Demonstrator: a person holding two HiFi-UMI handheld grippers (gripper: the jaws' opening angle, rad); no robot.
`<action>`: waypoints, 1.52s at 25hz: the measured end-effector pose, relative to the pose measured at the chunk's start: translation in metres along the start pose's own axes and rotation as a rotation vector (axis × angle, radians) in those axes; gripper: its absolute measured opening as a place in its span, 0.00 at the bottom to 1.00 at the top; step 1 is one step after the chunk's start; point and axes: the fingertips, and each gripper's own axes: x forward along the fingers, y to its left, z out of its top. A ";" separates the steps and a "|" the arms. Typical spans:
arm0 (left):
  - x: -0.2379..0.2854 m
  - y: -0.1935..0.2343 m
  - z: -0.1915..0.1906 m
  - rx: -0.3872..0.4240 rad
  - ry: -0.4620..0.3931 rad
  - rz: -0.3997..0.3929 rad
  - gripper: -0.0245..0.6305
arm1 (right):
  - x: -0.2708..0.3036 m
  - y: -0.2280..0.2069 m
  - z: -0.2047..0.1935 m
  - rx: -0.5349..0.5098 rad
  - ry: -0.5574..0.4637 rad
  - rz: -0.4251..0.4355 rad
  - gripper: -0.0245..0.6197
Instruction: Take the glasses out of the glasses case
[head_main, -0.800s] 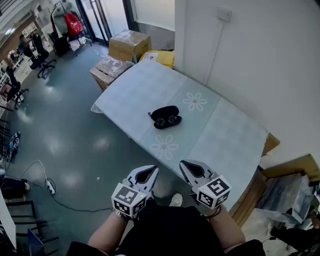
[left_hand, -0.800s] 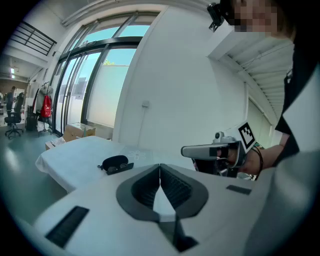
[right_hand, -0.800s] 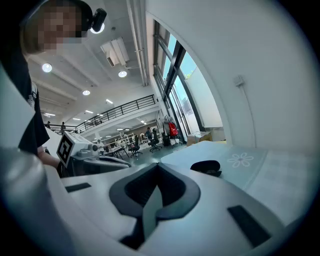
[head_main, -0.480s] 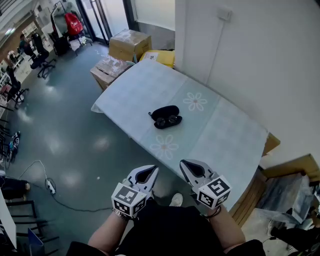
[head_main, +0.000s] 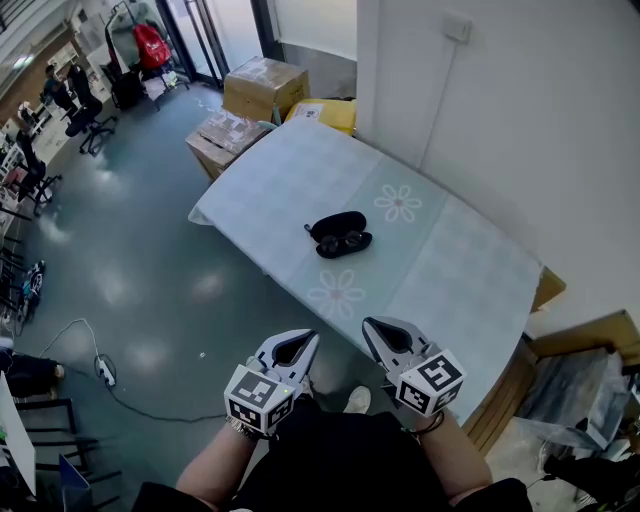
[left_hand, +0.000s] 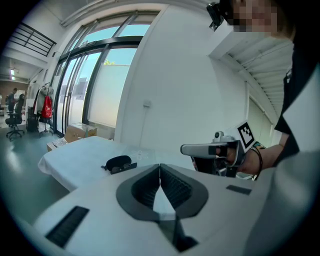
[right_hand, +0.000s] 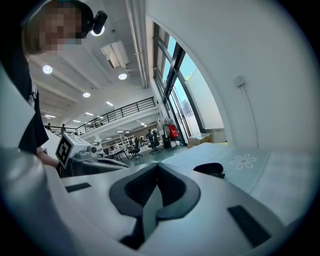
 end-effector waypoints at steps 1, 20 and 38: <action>-0.001 0.002 0.000 0.000 0.000 0.001 0.08 | 0.002 0.000 0.000 0.001 0.000 0.000 0.07; -0.012 0.059 0.007 -0.015 0.007 -0.014 0.08 | 0.055 0.005 0.013 0.009 -0.003 -0.033 0.07; -0.005 0.126 0.013 -0.032 0.021 -0.097 0.08 | 0.109 -0.002 0.020 0.036 -0.007 -0.143 0.07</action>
